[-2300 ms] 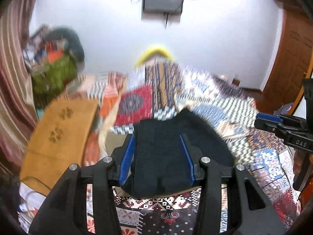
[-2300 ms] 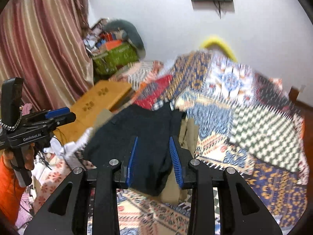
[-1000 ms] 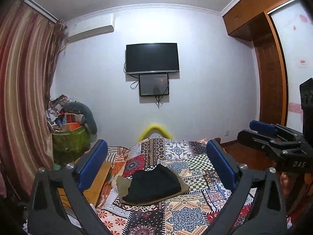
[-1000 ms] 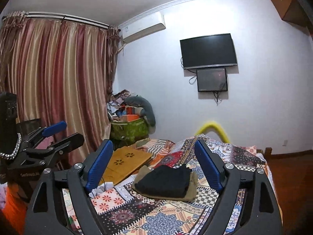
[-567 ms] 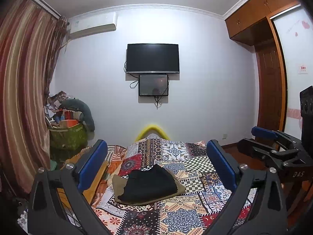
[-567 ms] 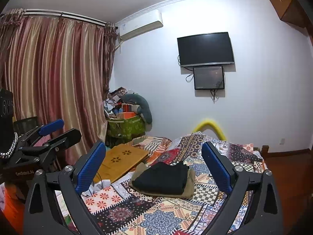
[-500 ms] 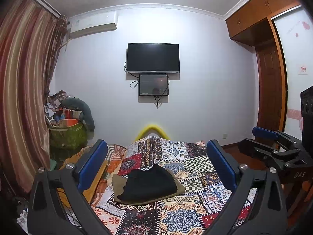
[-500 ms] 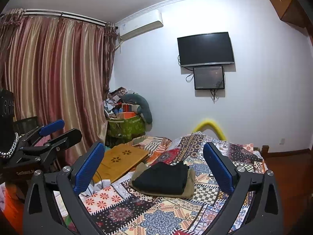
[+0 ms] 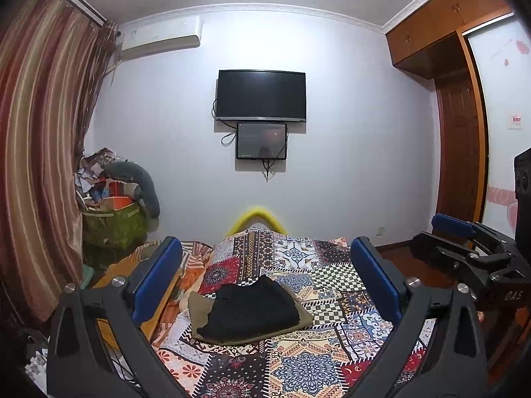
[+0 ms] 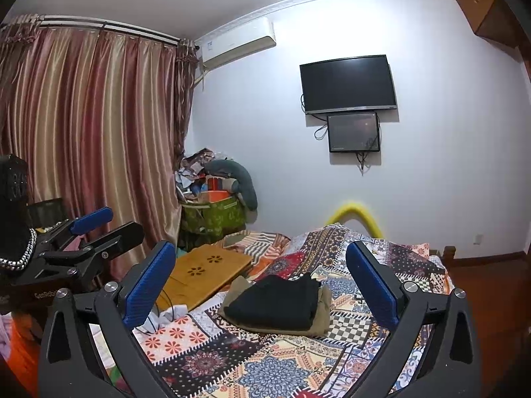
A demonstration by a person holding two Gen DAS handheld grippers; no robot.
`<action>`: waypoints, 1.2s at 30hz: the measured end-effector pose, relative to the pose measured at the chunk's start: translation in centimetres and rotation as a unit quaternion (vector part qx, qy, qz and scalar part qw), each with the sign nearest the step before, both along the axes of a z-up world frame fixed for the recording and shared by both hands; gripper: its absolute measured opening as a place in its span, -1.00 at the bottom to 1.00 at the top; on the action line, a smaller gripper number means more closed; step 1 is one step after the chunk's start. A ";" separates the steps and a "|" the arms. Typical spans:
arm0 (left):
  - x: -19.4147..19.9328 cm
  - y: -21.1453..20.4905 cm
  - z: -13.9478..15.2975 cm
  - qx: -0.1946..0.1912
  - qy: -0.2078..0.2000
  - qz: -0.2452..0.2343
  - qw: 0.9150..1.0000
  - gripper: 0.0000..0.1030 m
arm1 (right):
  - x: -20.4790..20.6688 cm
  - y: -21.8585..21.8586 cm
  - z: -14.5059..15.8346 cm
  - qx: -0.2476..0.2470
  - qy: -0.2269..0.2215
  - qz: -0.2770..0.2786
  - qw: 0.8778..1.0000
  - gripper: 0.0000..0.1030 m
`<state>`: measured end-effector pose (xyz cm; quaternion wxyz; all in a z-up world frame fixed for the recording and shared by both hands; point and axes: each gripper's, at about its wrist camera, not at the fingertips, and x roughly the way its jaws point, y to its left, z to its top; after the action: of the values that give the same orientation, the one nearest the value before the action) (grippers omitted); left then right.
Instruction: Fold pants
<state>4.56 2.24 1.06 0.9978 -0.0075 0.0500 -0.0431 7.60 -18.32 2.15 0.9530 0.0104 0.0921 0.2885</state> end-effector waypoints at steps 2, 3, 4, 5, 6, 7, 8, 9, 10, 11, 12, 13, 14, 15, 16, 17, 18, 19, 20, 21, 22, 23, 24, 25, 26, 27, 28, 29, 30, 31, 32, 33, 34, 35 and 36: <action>0.1 0.1 0.0 -0.004 0.003 -0.002 1.000 0.99 | -0.1 0.0 0.1 -0.001 0.000 0.001 1.000 0.99; 0.2 0.1 0.0 -0.005 0.004 -0.003 1.000 0.99 | -0.1 0.0 0.1 -0.001 0.000 0.001 1.000 0.99; 0.2 0.1 0.0 -0.006 0.005 -0.003 1.000 0.99 | -0.1 0.0 0.2 -0.001 -0.001 0.001 1.000 0.99; 0.2 0.1 0.0 -0.007 0.005 -0.003 1.000 0.99 | -0.1 0.1 0.2 -0.002 -0.001 0.000 1.000 0.99; 0.2 0.1 0.0 -0.008 0.005 -0.002 1.000 0.99 | -0.1 0.1 0.2 -0.002 0.000 0.000 1.000 0.99; 0.2 0.2 -0.1 -0.008 0.005 -0.003 1.000 0.99 | -0.1 0.1 0.2 -0.001 0.000 0.000 1.000 0.99; 0.3 0.2 -0.1 -0.009 0.006 -0.003 1.000 0.99 | -0.1 0.1 0.3 -0.001 0.001 0.000 1.000 0.99; 0.3 0.2 -0.1 -0.010 0.007 -0.004 1.000 0.99 | 0.0 0.1 0.3 0.000 0.001 -0.001 1.000 0.99; 0.3 0.2 -0.1 -0.010 0.007 -0.004 1.000 0.99 | 0.0 0.1 0.3 0.000 0.001 -0.001 1.000 0.99; 0.3 0.2 -0.1 -0.011 0.008 -0.004 1.000 0.99 | 0.0 0.1 0.3 0.000 0.002 -0.001 1.000 0.99; 0.4 0.3 0.0 -0.011 0.008 -0.003 1.000 0.99 | 0.0 0.1 0.3 0.000 0.002 -0.001 1.000 0.99; 0.4 0.2 0.0 -0.012 0.009 -0.003 1.000 0.99 | 0.0 0.1 0.3 0.000 0.002 -0.001 1.000 0.99; 0.4 0.2 -0.1 -0.012 0.010 -0.004 1.000 0.99 | -0.1 0.0 0.4 0.000 0.001 -0.001 1.000 0.99; 0.4 0.2 -0.1 -0.013 0.011 -0.005 1.000 0.99 | -0.1 0.0 0.3 -0.001 0.001 -0.002 1.000 0.99; 0.4 0.2 -0.1 -0.014 0.011 -0.006 1.000 0.99 | -0.1 0.0 0.3 -0.001 0.001 -0.003 1.000 0.99; 0.4 0.2 -0.1 -0.014 0.012 -0.007 1.000 0.99 | -0.1 0.0 0.3 -0.001 0.002 -0.004 1.000 0.99; 0.5 0.2 -0.1 -0.014 0.014 -0.010 1.000 0.99 | -0.1 -0.1 0.3 -0.001 0.002 -0.004 1.000 0.99; 0.5 0.2 -0.1 -0.015 0.016 -0.012 1.000 0.99 | 0.0 -0.1 0.3 -0.001 0.002 -0.005 1.000 0.99; 0.6 0.2 -0.1 -0.016 0.017 -0.014 1.000 0.99 | 0.0 -0.2 0.4 0.000 0.003 -0.006 1.000 0.99; 0.6 0.2 -0.1 -0.017 0.017 -0.015 1.000 0.99 | 0.0 -0.2 0.4 0.000 0.003 -0.006 1.000 0.99; 0.6 0.1 -0.1 -0.017 0.017 -0.015 1.000 0.99 | 0.0 -0.2 0.4 0.000 0.003 -0.006 1.000 0.99; 0.6 0.1 -0.1 -0.016 0.017 -0.015 1.000 0.99 | 0.0 -0.2 0.4 0.001 0.003 -0.007 1.000 0.99; 0.6 0.1 -0.2 -0.016 0.018 -0.016 1.000 0.99 | 0.0 -0.2 0.4 0.001 0.003 -0.007 1.000 0.99; 0.6 0.1 -0.2 -0.017 0.018 -0.016 1.000 0.99 | 0.0 -0.2 0.4 0.001 0.003 -0.008 1.000 0.99; 0.6 0.0 -0.2 -0.017 0.019 -0.017 1.000 0.99 | 0.0 -0.3 0.4 0.001 0.003 -0.008 1.000 0.99; 0.6 0.0 -0.2 -0.017 0.018 -0.017 1.000 0.99 | -0.1 -0.3 0.4 0.001 0.003 -0.008 1.000 0.99; 0.6 0.0 -0.2 -0.017 0.019 -0.018 1.000 0.99 | 0.0 -0.3 0.4 0.001 0.003 -0.008 1.000 0.99; 0.6 0.0 -0.2 -0.016 0.019 -0.019 1.000 0.99 | 0.0 -0.4 0.4 0.002 0.003 -0.008 1.000 0.99; 0.6 -0.1 -0.3 -0.015 0.019 -0.018 1.000 0.99 | 0.0 -0.4 0.4 0.002 0.003 -0.009 1.000 0.99; 0.6 -0.1 -0.3 -0.015 0.019 -0.019 1.000 0.99 | 0.0 -0.4 0.4 0.002 0.004 -0.009 1.000 0.99; 0.6 -0.1 -0.3 -0.014 0.019 -0.020 1.000 0.99 | 0.0 -0.4 0.4 0.003 0.004 -0.009 1.000 0.99; 0.6 -0.1 -0.3 -0.013 0.020 -0.022 0.999 0.99 | 0.1 -0.4 0.4 0.003 0.004 -0.010 1.000 0.99; 0.6 -0.1 -0.3 -0.013 0.021 -0.023 0.999 0.99 | 0.1 -0.4 0.4 0.003 0.005 -0.010 1.000 0.99; 0.6 -0.1 -0.3 -0.012 0.021 -0.024 0.999 0.99 | 0.1 -0.4 0.5 0.002 0.005 -0.011 1.000 0.99; 0.6 -0.2 -0.3 -0.012 0.022 -0.026 0.999 0.99 | 0.2 -0.4 0.4 0.003 0.005 -0.011 1.000 0.99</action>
<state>5.17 2.07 0.74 0.9948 -0.0190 0.0714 -0.0696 7.79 -18.74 2.56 0.9557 0.0154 0.0963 0.2778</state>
